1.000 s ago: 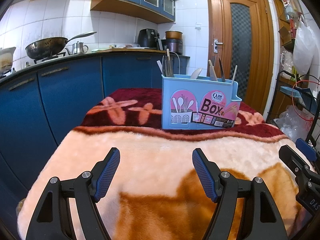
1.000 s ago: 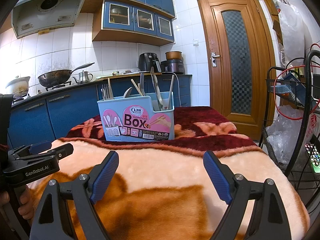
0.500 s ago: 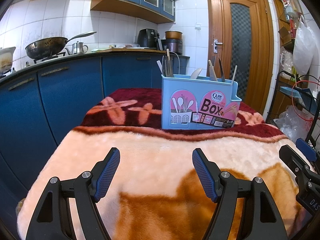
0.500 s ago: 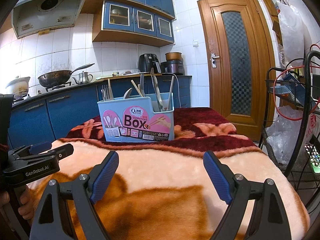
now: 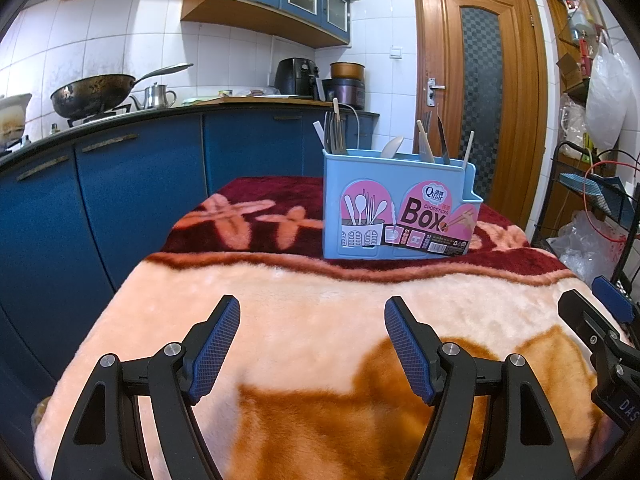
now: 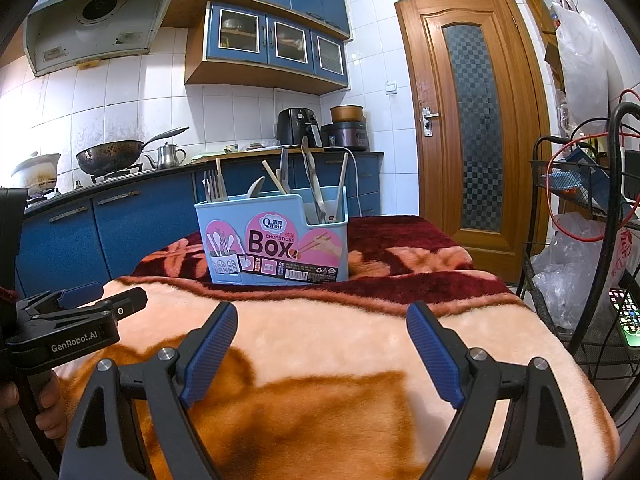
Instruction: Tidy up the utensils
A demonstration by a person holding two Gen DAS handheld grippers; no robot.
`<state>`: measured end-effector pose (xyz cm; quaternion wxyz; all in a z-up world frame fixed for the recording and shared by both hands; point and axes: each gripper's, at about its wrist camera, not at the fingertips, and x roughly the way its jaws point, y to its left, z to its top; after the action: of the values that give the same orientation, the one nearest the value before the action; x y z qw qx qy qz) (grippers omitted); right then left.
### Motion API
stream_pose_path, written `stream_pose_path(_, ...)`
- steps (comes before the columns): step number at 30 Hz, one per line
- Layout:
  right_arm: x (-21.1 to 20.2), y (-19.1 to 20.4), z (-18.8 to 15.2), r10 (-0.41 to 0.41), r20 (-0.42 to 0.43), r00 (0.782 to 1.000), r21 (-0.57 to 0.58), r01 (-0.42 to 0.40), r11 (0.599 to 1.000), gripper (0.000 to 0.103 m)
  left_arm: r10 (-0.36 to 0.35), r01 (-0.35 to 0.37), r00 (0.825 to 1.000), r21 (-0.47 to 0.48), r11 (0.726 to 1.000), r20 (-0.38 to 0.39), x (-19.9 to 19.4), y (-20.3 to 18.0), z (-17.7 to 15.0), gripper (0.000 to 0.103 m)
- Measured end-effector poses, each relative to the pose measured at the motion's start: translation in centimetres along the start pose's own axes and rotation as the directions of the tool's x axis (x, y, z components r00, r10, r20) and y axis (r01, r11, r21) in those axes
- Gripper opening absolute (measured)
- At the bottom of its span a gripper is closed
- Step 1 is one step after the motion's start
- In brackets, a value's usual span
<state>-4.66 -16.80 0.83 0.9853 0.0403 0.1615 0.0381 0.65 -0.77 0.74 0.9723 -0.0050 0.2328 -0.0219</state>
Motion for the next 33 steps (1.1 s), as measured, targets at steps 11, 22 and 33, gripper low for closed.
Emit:
stream_pose_path(11, 0.07, 0.00, -0.01, 0.000, 0.001, 1.000, 0.000, 0.000, 1.000, 0.088, 0.000, 0.000, 1.000, 0.000, 1.000, 0.000, -0.01, 0.01, 0.00, 0.076)
stream_pose_path(22, 0.05, 0.01, -0.06, -0.001, 0.001, 1.000, -0.001, 0.001, 1.000, 0.088, 0.000, 0.000, 1.000, 0.000, 1.000, 0.001, -0.02, 0.01, -0.01, 0.076)
stream_pose_path(33, 0.29, -0.08, 0.04, -0.003, -0.001, 1.000, -0.001, 0.003, 1.000, 0.089, 0.001, -0.001, 1.000, 0.008, 1.000, -0.004, -0.08, -0.21, 0.11, 0.076)
